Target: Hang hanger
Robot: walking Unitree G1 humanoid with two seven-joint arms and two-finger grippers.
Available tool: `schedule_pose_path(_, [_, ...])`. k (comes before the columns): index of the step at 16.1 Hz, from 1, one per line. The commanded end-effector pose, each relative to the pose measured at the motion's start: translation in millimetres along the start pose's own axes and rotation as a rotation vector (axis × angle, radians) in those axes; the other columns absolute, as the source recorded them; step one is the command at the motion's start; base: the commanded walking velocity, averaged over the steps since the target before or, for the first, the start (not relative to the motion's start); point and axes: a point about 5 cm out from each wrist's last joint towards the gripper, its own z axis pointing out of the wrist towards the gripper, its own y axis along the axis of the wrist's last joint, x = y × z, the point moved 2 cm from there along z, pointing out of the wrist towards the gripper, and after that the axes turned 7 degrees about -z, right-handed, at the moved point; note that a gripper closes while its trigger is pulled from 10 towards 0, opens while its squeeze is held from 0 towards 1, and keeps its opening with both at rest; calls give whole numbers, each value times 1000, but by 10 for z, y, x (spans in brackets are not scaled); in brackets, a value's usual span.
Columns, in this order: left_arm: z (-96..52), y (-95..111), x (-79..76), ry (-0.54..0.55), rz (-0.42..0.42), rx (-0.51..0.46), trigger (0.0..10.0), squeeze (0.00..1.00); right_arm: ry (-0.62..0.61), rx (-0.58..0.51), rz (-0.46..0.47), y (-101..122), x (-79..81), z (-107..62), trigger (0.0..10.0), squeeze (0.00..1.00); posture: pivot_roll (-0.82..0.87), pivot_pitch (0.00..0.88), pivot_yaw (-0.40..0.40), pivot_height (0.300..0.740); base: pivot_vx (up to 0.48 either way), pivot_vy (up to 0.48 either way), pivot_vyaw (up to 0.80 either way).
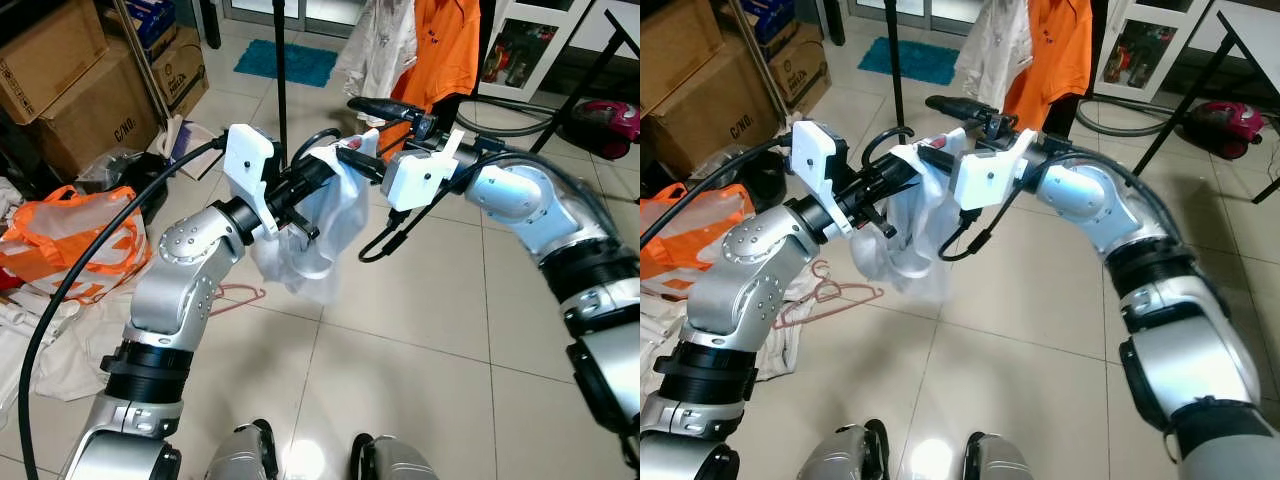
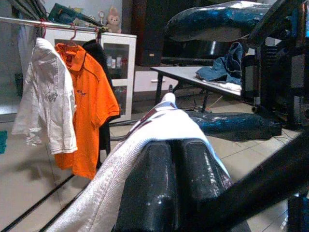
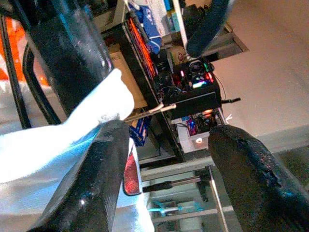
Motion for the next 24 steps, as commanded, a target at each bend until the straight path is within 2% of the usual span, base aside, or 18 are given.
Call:
schedule_pose_path(1, [40,104,-155,-82,32,-35,10000,0,77,8,-42,-25,101,-19,10000,0,-101,146,-52,740,0,0,0])
schedule_pose_path(2, [39,104,-163,-86,33,-34,10000,0,93,10,-57,-33,119,-30,10000,0,-101,146,-52,740,0,0,0])
schedule_pose_path(3, [34,106,-187,-98,36,-30,10000,0,140,21,-110,-71,160,-68,10000,0,-100,153,-56,740,0,0,0])
schedule_pose_path(5, [27,113,-194,-102,36,-29,10000,0,167,47,-140,-126,191,-106,10000,0,-102,157,-58,740,0,0,0])
schedule_pose_path(9, [6,154,-271,-148,27,-35,10000,0,153,110,-105,-228,263,-161,10000,0,-99,161,-58,740,0,0,0])
schedule_pose_path(13, [-40,254,-454,-260,28,-38,10000,0,206,162,-128,-316,371,-223,10000,0,-93,166,-52,740,0,0,0])
schedule_pose_path(17, [-60,263,-431,-254,34,-26,10000,0,238,222,-125,-402,445,-295,10000,0,-89,169,-50,740,0,0,0])
schedule_pose_path(19, [-66,276,-434,-254,32,-24,10000,0,275,281,-184,-492,499,-383,10000,0,-88,169,-51,740,0,0,0])
schedule_pose_path(20, [-70,270,-417,-247,34,-18,10000,0,290,316,-230,-552,496,-443,10000,0,-88,169,-51,740,0,0,0])
schedule_pose_path(21, [-71,268,-414,-246,34,-17,10000,0,286,324,-235,-564,484,-454,10000,0,-88,169,-51,740,0,0,0])
schedule_pose_path(24, [-83,260,-408,-242,31,-13,10000,0,163,301,-204,-533,263,-417,10000,0,-85,170,-52,740,0,0,0])
